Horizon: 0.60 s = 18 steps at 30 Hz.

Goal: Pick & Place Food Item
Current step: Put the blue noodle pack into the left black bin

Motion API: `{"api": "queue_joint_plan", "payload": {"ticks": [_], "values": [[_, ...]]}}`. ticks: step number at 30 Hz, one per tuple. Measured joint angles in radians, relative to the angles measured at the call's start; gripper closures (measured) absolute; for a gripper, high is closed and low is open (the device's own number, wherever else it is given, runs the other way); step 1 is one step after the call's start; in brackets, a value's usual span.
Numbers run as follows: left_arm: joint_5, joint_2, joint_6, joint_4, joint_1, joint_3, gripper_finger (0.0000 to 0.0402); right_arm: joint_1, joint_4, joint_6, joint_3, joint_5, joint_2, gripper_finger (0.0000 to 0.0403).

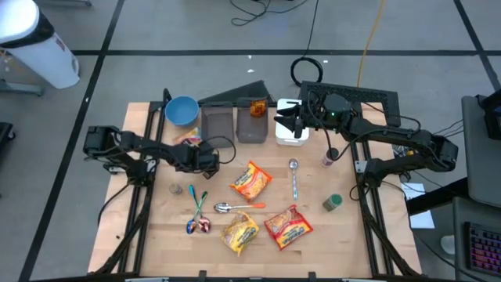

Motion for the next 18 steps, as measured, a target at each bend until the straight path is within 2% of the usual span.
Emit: {"api": "queue_joint_plan", "payload": {"ticks": [12, 15, 18], "values": [[0.042, 0.000, 0.008, -0.001, 0.054, -0.001, 0.0263, 0.000, 0.000, 0.007, 0.000, 0.000, 0.000, 0.0177], [0.043, 0.000, 0.008, -0.001, 0.054, -0.001, 0.0283, 0.000, 0.000, 0.010, 0.000, 0.000, 0.000, 0.0177], [0.054, 0.000, 0.009, 0.001, 0.054, -0.001, 0.0320, 0.000, 0.000, 0.011, 0.000, 0.000, 0.000, 0.0177]]}}
